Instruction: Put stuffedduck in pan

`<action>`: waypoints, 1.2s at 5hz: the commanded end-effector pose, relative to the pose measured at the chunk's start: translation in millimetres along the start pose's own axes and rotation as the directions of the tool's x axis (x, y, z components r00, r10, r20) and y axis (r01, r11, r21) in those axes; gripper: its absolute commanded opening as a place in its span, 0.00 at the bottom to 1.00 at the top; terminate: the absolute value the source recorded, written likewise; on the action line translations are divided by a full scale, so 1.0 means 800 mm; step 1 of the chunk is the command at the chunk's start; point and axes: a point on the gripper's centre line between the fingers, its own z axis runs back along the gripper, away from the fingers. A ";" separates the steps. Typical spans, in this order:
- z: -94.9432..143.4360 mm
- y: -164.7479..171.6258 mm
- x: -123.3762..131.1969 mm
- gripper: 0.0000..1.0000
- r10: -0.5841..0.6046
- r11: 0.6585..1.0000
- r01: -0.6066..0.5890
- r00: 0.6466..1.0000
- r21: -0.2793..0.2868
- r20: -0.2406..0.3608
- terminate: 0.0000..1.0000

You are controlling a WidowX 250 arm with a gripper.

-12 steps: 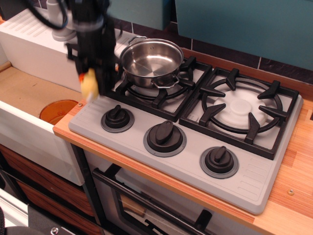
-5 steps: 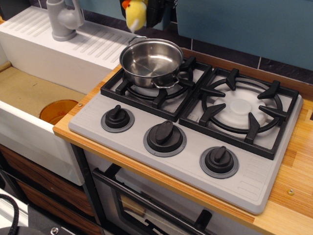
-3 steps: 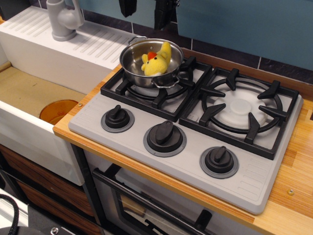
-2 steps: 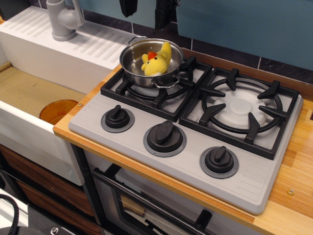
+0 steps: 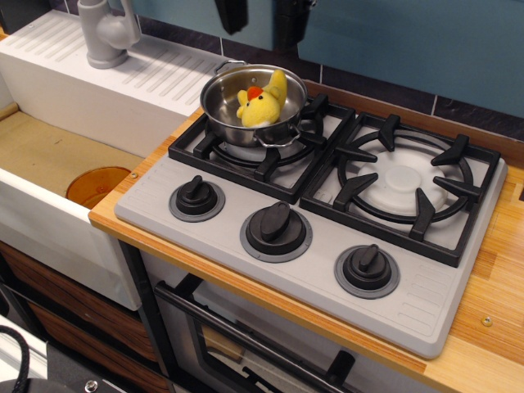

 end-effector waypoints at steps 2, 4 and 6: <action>0.031 0.006 -0.002 1.00 0.003 0.999 -0.006 0.998 0.041 0.070 0.00; 0.034 0.010 0.002 1.00 -0.003 1.000 0.001 0.998 0.027 0.059 0.00; 0.029 0.012 0.006 1.00 -0.011 1.000 0.010 0.998 0.026 0.056 1.00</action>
